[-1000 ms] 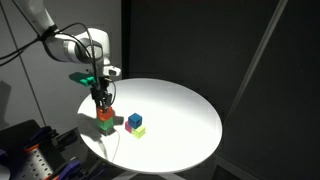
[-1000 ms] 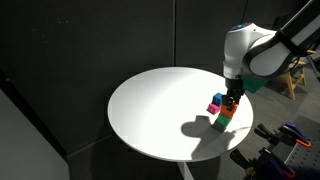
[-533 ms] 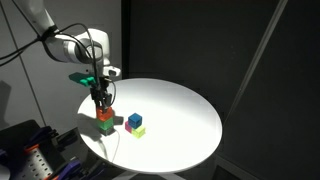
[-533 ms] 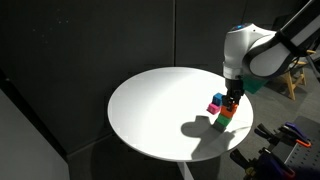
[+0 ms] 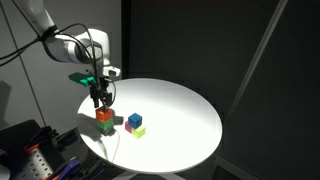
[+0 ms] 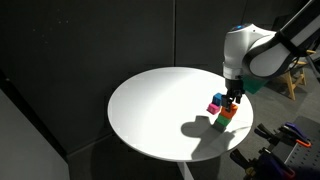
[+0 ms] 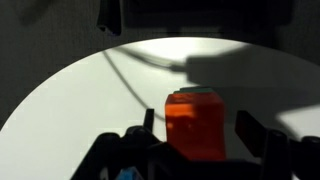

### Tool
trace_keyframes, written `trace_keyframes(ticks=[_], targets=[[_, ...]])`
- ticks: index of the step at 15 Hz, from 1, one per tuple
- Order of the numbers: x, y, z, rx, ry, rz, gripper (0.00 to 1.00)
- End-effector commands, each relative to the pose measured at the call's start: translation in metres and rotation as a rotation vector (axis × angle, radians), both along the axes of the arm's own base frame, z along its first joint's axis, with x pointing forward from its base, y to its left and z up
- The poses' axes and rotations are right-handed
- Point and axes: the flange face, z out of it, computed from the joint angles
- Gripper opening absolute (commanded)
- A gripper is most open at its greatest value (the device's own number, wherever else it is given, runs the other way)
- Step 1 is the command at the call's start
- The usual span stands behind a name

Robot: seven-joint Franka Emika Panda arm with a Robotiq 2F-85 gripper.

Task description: Pick up the orange block and put it on the lime green block

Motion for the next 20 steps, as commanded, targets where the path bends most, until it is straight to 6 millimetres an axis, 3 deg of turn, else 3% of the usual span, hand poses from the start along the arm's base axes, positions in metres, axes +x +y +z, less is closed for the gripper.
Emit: trace_keyframes(ticks=[1,9,20], targets=[[0.004,0.000,0.001,-0.002,-0.011,0.024,1.00],[0.002,0.007,0.015,0.018,-0.018,-0.001,1.00],[-0.003,0.040,0.060,0.035,-0.070,-0.049,1.00]])
